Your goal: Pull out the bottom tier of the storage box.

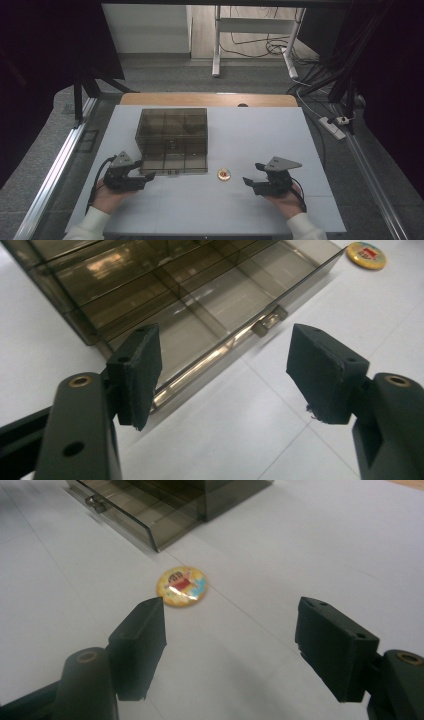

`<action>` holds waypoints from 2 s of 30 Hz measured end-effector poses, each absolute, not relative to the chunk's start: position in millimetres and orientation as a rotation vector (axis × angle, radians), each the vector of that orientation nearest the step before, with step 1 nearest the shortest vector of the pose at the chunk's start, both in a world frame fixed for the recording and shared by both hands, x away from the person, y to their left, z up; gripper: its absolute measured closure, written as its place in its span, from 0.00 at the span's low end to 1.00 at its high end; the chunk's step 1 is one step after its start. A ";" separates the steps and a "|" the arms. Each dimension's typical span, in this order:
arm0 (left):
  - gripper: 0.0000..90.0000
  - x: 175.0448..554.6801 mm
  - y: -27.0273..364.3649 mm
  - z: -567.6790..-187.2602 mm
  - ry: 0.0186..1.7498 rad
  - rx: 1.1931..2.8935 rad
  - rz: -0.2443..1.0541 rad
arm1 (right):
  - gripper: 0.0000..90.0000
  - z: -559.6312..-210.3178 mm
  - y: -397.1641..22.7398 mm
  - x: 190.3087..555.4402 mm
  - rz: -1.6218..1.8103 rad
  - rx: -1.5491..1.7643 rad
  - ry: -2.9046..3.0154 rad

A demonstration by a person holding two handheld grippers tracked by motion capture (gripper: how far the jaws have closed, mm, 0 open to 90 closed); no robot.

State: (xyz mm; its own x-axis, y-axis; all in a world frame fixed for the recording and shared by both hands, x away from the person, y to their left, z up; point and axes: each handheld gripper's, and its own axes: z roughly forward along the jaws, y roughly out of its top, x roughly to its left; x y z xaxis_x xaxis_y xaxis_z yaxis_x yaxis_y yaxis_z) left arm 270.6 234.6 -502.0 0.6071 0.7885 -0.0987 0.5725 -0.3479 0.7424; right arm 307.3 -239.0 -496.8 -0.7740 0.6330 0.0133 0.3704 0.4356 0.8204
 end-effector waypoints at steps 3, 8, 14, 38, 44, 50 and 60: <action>0.33 271.0 232.9 -500.6 1.064 2.054 0.348 | 0.31 -498.5 -249.9 304.3 1.258 0.892 2.380; 0.30 271.9 229.2 -498.3 1.053 2.053 0.338 | 0.30 -499.3 -264.0 297.0 1.266 0.910 2.360; 0.28 273.3 220.3 -496.2 1.036 2.078 0.326 | 0.29 -500.7 -272.6 291.3 1.272 0.908 2.357; 0.25 279.4 200.0 -485.3 0.974 2.113 0.313 | 0.27 -501.1 -290.3 280.5 1.271 0.885 2.335; 0.24 283.5 187.7 -484.4 0.950 2.140 0.291 | 0.27 -502.0 -292.1 280.9 1.279 0.885 2.338; 0.23 286.3 164.8 -478.5 0.877 2.173 0.259 | 0.27 -502.3 -291.0 280.8 1.277 0.877 2.342; 0.23 293.1 146.4 -474.5 0.815 2.196 0.224 | 0.27 -503.9 -291.4 282.2 1.273 0.869 2.354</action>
State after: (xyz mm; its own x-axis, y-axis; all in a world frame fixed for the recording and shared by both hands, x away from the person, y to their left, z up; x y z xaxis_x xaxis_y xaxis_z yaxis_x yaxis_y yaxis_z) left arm 293.1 146.4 -474.5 0.7799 0.6188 -0.0939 0.4837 -0.5005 0.7180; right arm 282.2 -291.4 -503.9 -0.7609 0.6489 0.0027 0.3573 0.4155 0.8365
